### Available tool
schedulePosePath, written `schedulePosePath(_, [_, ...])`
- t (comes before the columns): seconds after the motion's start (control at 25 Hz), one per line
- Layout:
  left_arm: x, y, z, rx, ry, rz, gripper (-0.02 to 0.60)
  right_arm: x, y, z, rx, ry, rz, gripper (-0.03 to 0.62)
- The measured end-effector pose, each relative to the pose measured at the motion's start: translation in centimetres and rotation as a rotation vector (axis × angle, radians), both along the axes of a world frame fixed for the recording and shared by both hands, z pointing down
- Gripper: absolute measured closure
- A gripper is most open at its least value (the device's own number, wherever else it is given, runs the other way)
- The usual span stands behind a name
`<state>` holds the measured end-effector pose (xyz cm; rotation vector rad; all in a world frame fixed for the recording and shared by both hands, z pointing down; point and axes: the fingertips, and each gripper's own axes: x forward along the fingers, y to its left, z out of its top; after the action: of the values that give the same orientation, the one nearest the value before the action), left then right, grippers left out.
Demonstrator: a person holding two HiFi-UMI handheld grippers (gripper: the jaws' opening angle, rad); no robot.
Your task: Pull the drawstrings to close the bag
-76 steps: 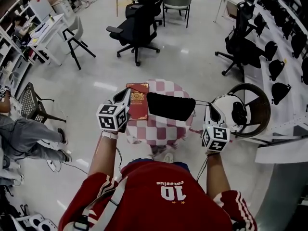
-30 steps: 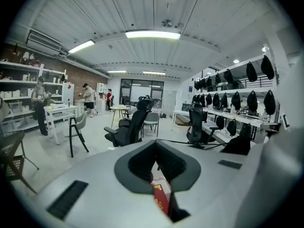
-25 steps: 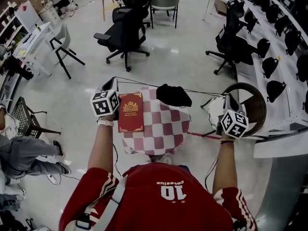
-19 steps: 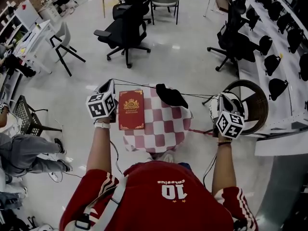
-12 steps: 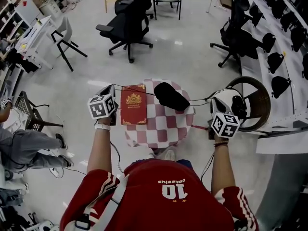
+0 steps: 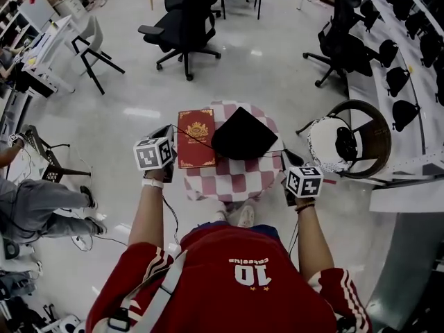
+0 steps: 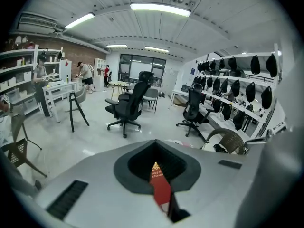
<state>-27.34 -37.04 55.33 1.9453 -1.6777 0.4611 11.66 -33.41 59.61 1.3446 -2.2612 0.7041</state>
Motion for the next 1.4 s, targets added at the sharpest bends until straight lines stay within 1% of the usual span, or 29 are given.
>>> schedulePosePath(0.16, [0.3, 0.7, 0.4, 0.005, 0.012, 0.031, 0.574, -1.2, 2.4, 1.0, -0.005, 0.008, -0.039, 0.574])
schedulePosePath(0.2, [0.4, 0.9, 0.5, 0.007, 0.015, 0.038, 0.574, -1.4, 2.9, 1.1, -0.001, 0.011, -0.05, 0.561])
schedulePosePath(0.28, [0.5, 1.2, 0.7, 0.012, 0.02, 0.055, 0.574, -1.9, 4.1, 1.1, 0.002, 0.018, -0.08, 0.509])
schedulePosePath(0.32, [0.5, 1.4, 0.8, 0.014, 0.022, 0.063, 0.574, -2.1, 4.7, 1.1, 0.003, 0.023, -0.095, 0.495])
schedulePosePath(0.52, [0.4, 2.3, 0.6, 0.028, 0.026, 0.091, 0.574, -3.7, 8.1, 0.7, 0.008, 0.021, -0.176, 0.461])
schedulePosePath(0.64, [0.1, 2.8, 0.2, 0.039, 0.023, 0.103, 0.574, -4.3, 10.0, 0.6, -0.002, 0.023, -0.22, 0.461])
schedulePosePath(0.84, [-0.9, 4.3, 0.0, 0.052, 0.013, 0.127, 0.572, -5.4, 12.4, 0.5, -0.008, 0.016, -0.238, 0.461])
schedulePosePath(1.0, [-1.6, 5.5, -0.3, 0.064, -0.009, 0.159, 0.57, -6.6, 13.5, 0.0, -0.01, -0.004, -0.282, 0.461])
schedulePosePath(1.16, [-2.4, 6.8, -1.3, 0.086, -0.028, 0.194, 0.526, -7.8, 13.6, -0.6, 0.003, -0.017, -0.301, 0.461])
schedulePosePath(1.4, [-4.2, 8.2, -3.1, 0.143, 0.007, 0.16, 0.526, -10.2, 12.5, -2.2, 0.062, -0.051, -0.303, 0.461])
